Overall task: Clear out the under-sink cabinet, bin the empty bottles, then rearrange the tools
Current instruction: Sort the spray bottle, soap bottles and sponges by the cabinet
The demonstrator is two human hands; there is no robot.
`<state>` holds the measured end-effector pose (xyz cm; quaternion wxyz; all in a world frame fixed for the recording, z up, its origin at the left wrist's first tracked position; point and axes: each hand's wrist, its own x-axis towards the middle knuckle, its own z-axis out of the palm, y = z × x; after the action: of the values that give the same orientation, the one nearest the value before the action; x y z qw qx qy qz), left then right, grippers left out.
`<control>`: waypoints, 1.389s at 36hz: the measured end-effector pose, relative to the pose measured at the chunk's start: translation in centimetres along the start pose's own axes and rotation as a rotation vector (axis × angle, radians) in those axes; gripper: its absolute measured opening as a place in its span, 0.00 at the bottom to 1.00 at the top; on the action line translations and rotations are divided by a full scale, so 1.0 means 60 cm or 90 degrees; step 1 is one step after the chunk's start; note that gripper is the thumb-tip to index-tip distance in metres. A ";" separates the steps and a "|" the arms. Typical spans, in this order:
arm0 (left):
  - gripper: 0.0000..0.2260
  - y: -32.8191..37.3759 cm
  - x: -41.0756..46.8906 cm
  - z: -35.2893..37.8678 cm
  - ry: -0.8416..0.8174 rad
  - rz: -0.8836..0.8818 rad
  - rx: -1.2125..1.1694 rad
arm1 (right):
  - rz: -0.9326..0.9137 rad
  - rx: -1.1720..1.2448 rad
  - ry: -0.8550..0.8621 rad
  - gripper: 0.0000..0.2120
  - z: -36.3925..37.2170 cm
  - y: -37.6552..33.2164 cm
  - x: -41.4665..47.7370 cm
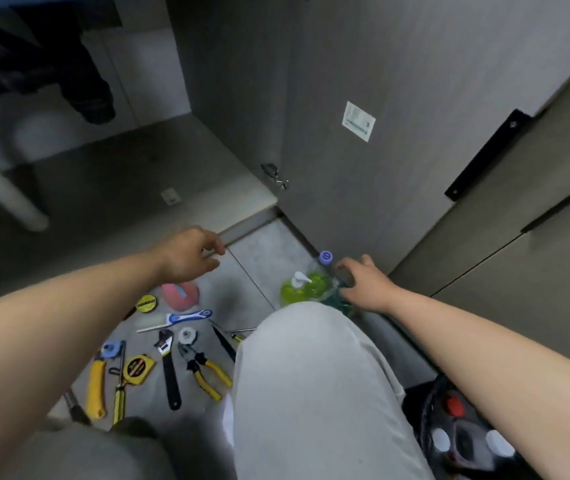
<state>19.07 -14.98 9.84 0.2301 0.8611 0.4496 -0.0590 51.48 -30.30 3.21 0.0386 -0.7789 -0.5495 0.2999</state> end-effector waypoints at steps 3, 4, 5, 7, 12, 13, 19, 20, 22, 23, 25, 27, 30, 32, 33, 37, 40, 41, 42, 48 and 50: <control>0.15 -0.048 0.014 0.019 -0.037 -0.041 0.028 | 0.017 -0.018 0.006 0.27 0.010 -0.008 0.055; 0.17 -0.062 0.017 0.026 -0.047 -0.057 0.034 | 0.026 -0.031 0.011 0.28 0.013 -0.011 0.072; 0.19 -0.076 0.020 0.032 -0.060 -0.073 0.037 | 0.038 -0.047 0.013 0.29 0.016 -0.015 0.088; 0.22 -0.101 0.028 0.043 -0.084 -0.101 0.043 | 0.058 -0.072 0.010 0.29 0.023 -0.023 0.116; 0.27 -0.149 0.054 0.063 -0.143 -0.148 0.040 | 0.051 -0.101 0.041 0.16 0.045 -0.033 0.162; 0.26 -0.156 0.059 0.065 -0.154 -0.154 0.036 | 0.054 -0.105 0.048 0.14 0.047 -0.035 0.168; 0.22 -0.188 0.091 0.076 -0.169 -0.126 0.073 | 0.042 -0.133 0.083 0.09 0.049 -0.042 0.192; 0.22 -0.193 0.095 0.077 -0.162 -0.123 0.072 | 0.035 -0.134 0.091 0.09 0.048 -0.044 0.195; 0.21 -0.199 0.100 0.082 -0.160 -0.120 0.071 | 0.020 -0.133 0.114 0.07 0.044 -0.049 0.203; 0.20 -0.201 0.101 0.085 -0.162 -0.119 0.068 | 0.013 -0.134 0.122 0.06 0.042 -0.053 0.207; 0.19 -0.204 0.103 0.094 -0.164 -0.121 0.041 | -0.004 -0.133 0.128 0.07 0.035 -0.064 0.218; 0.17 -0.209 0.105 0.100 -0.153 -0.124 0.003 | -0.030 -0.135 0.131 0.08 0.027 -0.077 0.232; 0.14 -0.214 0.108 0.103 -0.114 -0.126 -0.051 | -0.063 -0.144 0.133 0.10 0.016 -0.102 0.256; 0.13 -0.217 0.109 0.106 -0.085 -0.124 -0.099 | -0.076 -0.147 0.133 0.11 0.012 -0.120 0.275; 0.13 -0.218 0.110 0.108 -0.072 -0.125 -0.119 | -0.081 -0.147 0.134 0.11 0.010 -0.128 0.284; 0.11 -0.216 0.116 0.121 -0.038 -0.136 -0.194 | -0.099 -0.154 0.131 0.12 0.010 -0.162 0.323; 0.10 -0.210 0.120 0.126 -0.026 -0.124 -0.232 | -0.097 -0.154 0.142 0.12 0.013 -0.184 0.353; 0.10 -0.207 0.121 0.127 -0.029 -0.115 -0.234 | -0.094 -0.155 0.143 0.12 0.013 -0.191 0.363; 0.10 -0.204 0.123 0.126 -0.034 -0.105 -0.232 | -0.093 -0.158 0.144 0.12 0.013 -0.196 0.373; 0.09 -0.198 0.136 0.128 -0.036 -0.063 -0.110 | -0.080 -0.170 0.146 0.11 0.013 -0.220 0.413; 0.10 -0.198 0.137 0.128 -0.034 -0.073 -0.083 | -0.065 -0.163 0.136 0.13 0.013 -0.222 0.424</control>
<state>15.19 -6.46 -3.63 0.2935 0.8152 0.4950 -0.0659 45.48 -2.93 -3.03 0.0122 -0.7760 -0.6147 0.1406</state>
